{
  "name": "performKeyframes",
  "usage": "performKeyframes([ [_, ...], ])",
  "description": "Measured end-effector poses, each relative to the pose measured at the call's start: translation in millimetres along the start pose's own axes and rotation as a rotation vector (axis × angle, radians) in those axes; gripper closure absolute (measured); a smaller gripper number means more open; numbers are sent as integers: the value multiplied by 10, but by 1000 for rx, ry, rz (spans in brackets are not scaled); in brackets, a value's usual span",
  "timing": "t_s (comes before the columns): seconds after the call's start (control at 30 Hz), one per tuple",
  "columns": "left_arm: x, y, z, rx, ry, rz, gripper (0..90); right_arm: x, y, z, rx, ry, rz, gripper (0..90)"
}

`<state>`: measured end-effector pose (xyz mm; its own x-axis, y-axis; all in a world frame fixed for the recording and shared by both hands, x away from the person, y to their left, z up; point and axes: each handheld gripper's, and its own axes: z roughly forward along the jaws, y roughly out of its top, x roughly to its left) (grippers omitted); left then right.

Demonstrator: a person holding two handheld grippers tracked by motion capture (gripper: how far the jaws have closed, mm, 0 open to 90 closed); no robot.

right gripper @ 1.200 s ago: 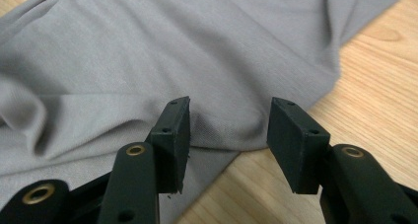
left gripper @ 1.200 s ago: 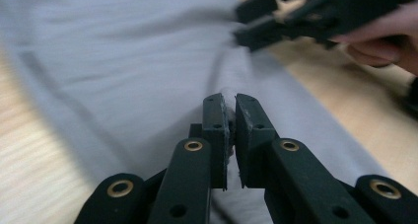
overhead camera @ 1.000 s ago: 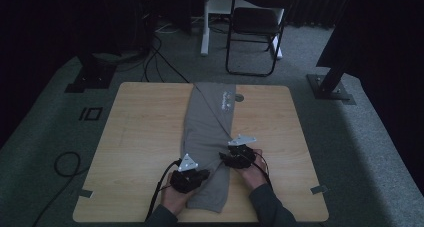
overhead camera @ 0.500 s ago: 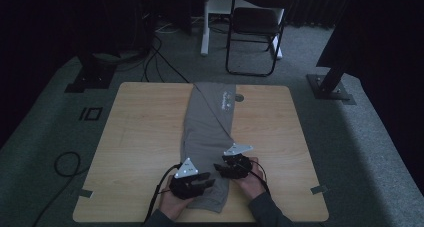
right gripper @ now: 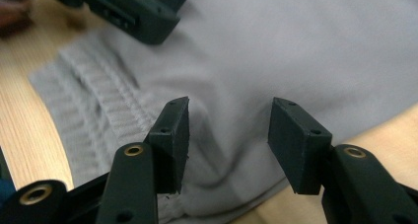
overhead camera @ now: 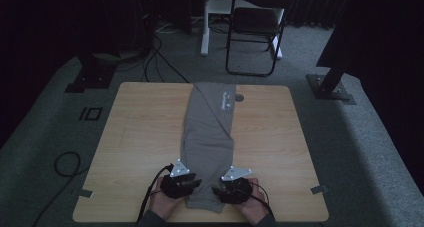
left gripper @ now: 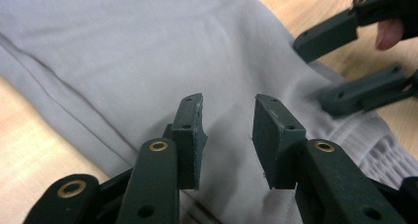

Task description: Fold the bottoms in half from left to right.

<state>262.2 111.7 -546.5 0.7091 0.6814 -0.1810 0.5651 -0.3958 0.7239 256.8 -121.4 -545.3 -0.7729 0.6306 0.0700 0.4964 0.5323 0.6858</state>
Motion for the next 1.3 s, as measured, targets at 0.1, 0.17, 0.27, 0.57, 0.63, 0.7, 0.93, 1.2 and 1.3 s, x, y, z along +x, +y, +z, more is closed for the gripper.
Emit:
performKeyframes([
  [0.1,-46,-69,11,22,13,-4,660,56,-21,7,9,-4,-25,490],
  [0.17,-56,-87,-11,25,3,-24,673,93,-30,-12,25,-4,-36,486],
  [0.27,-91,-135,-39,20,-10,-39,688,139,-77,-44,26,-21,-53,489],
  [0.57,-142,-133,-87,-26,-18,-20,644,32,-85,-127,-9,-16,-6,479],
  [0.63,-47,-35,-119,-69,13,-24,621,-54,-36,-123,-31,-31,11,479],
  [0.7,61,47,-114,-99,48,-25,618,-137,25,-101,-39,-54,23,479],
  [0.93,388,301,100,-115,149,-26,602,-424,261,68,-68,-135,43,476],
  [1.2,826,737,476,-89,246,-46,603,-835,584,381,-97,-221,125,476],
  [1.3,935,809,581,-77,264,-57,611,-903,694,481,-108,-231,131,476],
])
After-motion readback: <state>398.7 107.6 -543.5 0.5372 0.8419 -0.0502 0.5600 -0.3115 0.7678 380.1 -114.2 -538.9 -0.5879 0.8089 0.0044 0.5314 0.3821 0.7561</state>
